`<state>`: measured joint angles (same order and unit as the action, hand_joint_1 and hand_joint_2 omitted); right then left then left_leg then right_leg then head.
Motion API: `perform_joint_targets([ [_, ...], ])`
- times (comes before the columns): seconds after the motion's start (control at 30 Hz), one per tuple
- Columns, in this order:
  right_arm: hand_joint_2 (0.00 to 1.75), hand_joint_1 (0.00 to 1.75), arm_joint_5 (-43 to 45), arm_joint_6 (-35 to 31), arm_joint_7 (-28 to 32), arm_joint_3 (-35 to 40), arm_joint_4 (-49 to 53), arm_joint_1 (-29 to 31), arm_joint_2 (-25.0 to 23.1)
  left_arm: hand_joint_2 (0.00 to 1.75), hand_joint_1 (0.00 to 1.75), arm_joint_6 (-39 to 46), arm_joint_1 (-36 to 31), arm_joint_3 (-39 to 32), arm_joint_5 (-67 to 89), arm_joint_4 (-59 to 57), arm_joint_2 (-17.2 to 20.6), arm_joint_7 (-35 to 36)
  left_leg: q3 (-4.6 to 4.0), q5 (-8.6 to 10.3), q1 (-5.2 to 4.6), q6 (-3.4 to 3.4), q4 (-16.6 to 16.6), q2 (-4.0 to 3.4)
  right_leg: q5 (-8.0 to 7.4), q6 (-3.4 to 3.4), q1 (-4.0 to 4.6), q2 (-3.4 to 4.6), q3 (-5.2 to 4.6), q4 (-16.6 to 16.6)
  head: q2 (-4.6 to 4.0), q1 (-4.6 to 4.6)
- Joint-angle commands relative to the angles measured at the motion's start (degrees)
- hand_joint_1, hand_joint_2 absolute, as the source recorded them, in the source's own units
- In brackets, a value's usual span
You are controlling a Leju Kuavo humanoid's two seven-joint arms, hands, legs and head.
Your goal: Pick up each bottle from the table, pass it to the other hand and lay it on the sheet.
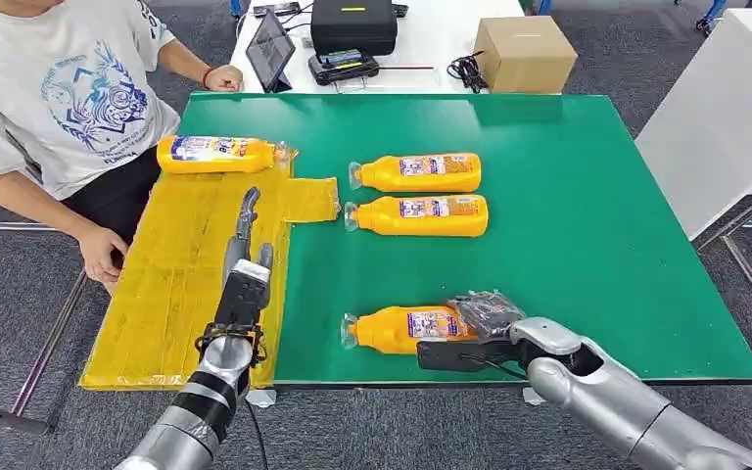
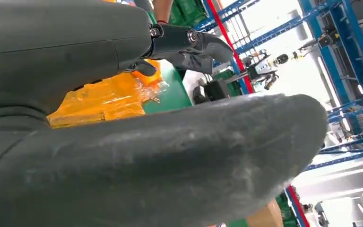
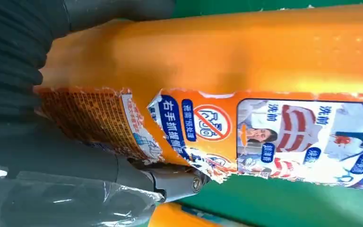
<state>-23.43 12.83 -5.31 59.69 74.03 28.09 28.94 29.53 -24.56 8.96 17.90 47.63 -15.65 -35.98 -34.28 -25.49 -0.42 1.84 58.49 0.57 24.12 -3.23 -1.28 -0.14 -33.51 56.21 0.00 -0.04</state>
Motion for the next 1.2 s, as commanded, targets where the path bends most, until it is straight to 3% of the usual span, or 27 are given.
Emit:
perform_joint_targets([
  [0.03, 1.75, 1.75, -1.56, -7.61, 1.76, -8.42, -4.91, -7.89, -5.83, 0.00, 0.00, -1.00, -1.33, 0.32, -1.41, -2.65, 0.52, 0.62, 0.19, 0.00, 0.09, -0.09, -0.07, 0.03, 0.00, 0.11, 0.10, -0.05, 0.22, -0.12, 0.00, 0.00],
  [0.1, 1.75, 1.75, -6.37, -15.17, 0.71, -16.20, -3.13, -14.23, -10.67, 0.00, 0.00, -1.69, 0.96, -0.73, -2.22, 1.14, 1.16, 1.48, 0.27, -0.01, 0.12, -0.11, -0.12, 0.03, 0.00, 0.13, 0.12, -0.05, 0.30, -0.16, 0.00, 0.02],
  [0.17, 1.75, 1.75, -8.45, -17.39, 0.21, -20.83, -1.06, -17.49, -13.15, 0.00, 0.00, -2.14, 2.23, -1.25, -1.94, 3.36, 1.51, 2.07, 0.41, -0.04, 0.18, -0.15, -0.19, -0.05, 0.00, 0.18, 0.18, 0.03, 0.44, -0.24, 0.00, 0.00],
  [0.33, 1.75, 1.75, -10.25, -16.22, 0.29, -24.37, 0.41, -18.91, -14.50, 0.00, 0.00, -2.08, 2.68, -1.81, -1.45, 4.20, 1.41, 2.56, 0.24, -0.09, 0.22, -0.17, -0.05, -0.06, 0.01, 0.14, 0.23, 0.05, 0.27, -0.05, 0.00, 0.02],
  [0.4, 1.75, 1.75, -11.90, -22.32, 1.56, -32.34, 2.40, -24.51, -20.55, 0.00, 0.00, -1.24, 5.41, -2.56, -0.35, 5.12, 2.26, 4.79, 0.27, -0.06, 0.19, -0.17, -0.08, -0.02, 0.02, 0.16, 0.20, -0.01, 0.29, -0.08, 0.00, 0.02],
  [0.5, 1.75, 1.75, -14.87, -29.70, 5.47, -39.73, 8.52, -28.81, -26.39, 0.00, 0.00, -2.15, 8.35, -4.81, -1.05, 7.50, 2.62, 2.57, 0.36, -0.08, 0.21, -0.17, -0.16, -0.07, 0.03, 0.17, 0.21, 0.06, 0.37, -0.13, 0.00, 0.04],
  [0.7, 1.75, 1.75, -13.58, -36.06, 14.07, -46.42, 15.00, -29.34, -32.94, 0.00, 0.00, -7.89, 10.02, -4.79, -2.40, 12.98, 1.00, 4.64, 0.02, -0.18, 0.21, -0.21, 0.03, -0.21, 0.10, 0.22, 0.21, 0.19, -0.02, 0.14, 0.00, 0.02],
  [0.93, 1.75, 1.75, -13.69, -36.24, 15.00, -46.82, 13.97, -29.34, -33.14, 0.00, 0.00, -8.12, 10.00, -4.48, -2.30, 13.08, 0.98, 5.15, -0.05, -0.06, 0.13, -0.11, -0.05, -0.01, 0.04, 0.11, 0.11, 0.01, -0.04, 0.01, 0.00, 0.04],
  [1.1, 1.75, 1.75, -8.18, -35.04, 21.68, -48.35, 11.91, -29.01, -35.97, 0.00, 0.00, -14.83, 10.82, -0.34, -4.36, 17.24, 0.41, 6.84, -0.05, -0.07, 0.12, -0.13, -0.04, 0.02, 0.05, 0.13, 0.11, -0.02, -0.04, 0.01, 0.00, 0.04],
  [1.13, 1.75, 1.75, -7.14, -34.29, 22.71, -48.30, 11.01, -28.86, -36.47, 1.75, 0.00, -16.15, 11.01, 0.86, -4.93, 18.30, 0.35, 7.45, 0.05, -0.13, 0.17, -0.18, -0.01, -0.01, 0.10, 0.20, 0.17, -0.01, 0.07, 0.02, 0.00, 0.04],
  [1.2, 1.75, 1.75, -6.47, -33.17, 23.40, -48.05, 8.58, -28.32, -37.09, 1.75, 0.00, -18.93, 11.39, 3.45, -5.82, 20.51, 0.81, 8.52, 0.01, -0.09, 0.14, -0.13, -0.05, -0.04, 0.06, 0.15, 0.14, 0.03, 0.00, 0.00, 0.00, 0.02],
])
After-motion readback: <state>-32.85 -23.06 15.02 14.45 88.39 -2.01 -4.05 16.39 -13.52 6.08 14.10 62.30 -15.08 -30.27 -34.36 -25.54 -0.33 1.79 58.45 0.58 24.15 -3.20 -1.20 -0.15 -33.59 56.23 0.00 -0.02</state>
